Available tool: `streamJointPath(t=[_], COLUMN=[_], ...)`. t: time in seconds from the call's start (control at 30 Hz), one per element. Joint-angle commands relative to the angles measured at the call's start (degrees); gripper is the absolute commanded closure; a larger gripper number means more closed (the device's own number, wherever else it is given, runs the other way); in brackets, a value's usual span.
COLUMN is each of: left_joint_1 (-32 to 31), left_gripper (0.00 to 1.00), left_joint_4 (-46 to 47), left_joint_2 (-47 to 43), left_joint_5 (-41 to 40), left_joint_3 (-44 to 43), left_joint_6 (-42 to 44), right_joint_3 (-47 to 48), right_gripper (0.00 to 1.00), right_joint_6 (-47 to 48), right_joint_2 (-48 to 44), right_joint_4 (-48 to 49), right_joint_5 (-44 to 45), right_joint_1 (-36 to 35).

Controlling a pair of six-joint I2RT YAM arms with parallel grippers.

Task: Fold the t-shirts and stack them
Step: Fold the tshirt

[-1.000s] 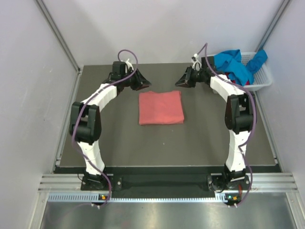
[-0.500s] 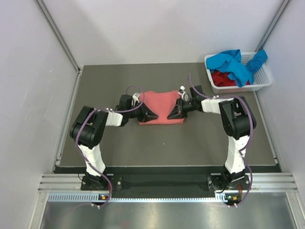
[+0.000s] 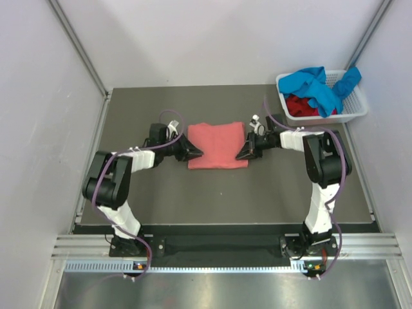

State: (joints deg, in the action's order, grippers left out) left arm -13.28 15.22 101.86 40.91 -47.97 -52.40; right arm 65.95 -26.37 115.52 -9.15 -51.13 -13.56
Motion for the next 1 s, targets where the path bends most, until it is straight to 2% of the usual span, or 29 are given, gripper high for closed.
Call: streamJointPath(t=[0.0,0.1,0.2,0.23,0.37,0.43,0.57,0.73,0.8,0.97], left_joint_1=[-1.57,-4.55,-6.58,-6.93,-7.11,-6.50,-4.13,-1.31,-1.40,-1.84], left_gripper=[0.76,0.76,0.76,0.76,0.77,0.78,0.79,0.79,0.79,0.77], left_joint_4=[-0.64,2.35,7.08,12.50,21.93,22.22,12.40,-7.20,-11.60,-18.04], left_joint_2=[-6.67,-7.56,-4.32,-2.04,4.21,6.40,5.98,-1.31,-4.46,-8.17], left_joint_5=[0.49,-0.21,-0.04,0.22,0.58,0.32,-2.05,-5.39,-4.96,-1.71], left_joint_3=[-0.56,0.50,1.73,2.26,5.60,6.83,8.15,7.54,5.35,-2.55], left_joint_6=[-0.58,-3.05,-6.29,-7.53,-11.93,-11.06,-4.48,5.54,8.28,8.37], right_joint_3=[0.93,-0.21,-1.35,-1.70,-2.40,-4.42,-9.34,-12.17,-11.03,-4.45], right_gripper=[0.94,0.94,0.94,0.94,0.95,0.95,0.96,0.96,0.96,0.96], right_joint_6=[2.82,1.06,-1.57,-3.32,-3.08,-2.64,-1.32,3.16,3.78,2.11], right_joint_2=[-7.68,-8.74,-6.55,-4.89,-0.83,-0.04,-0.47,-5.03,-6.62,-10.32], right_joint_4=[-1.31,1.13,5.34,7.02,8.44,8.71,10.56,3.89,1.77,-1.92], right_joint_5=[-0.37,-1.60,-2.82,-3.87,-4.59,-4.59,-3.89,0.41,0.77,0.77], right_joint_1=[-3.22,-5.15,-5.60,-5.68,-5.51,-4.73,-1.12,4.32,4.16,0.04])
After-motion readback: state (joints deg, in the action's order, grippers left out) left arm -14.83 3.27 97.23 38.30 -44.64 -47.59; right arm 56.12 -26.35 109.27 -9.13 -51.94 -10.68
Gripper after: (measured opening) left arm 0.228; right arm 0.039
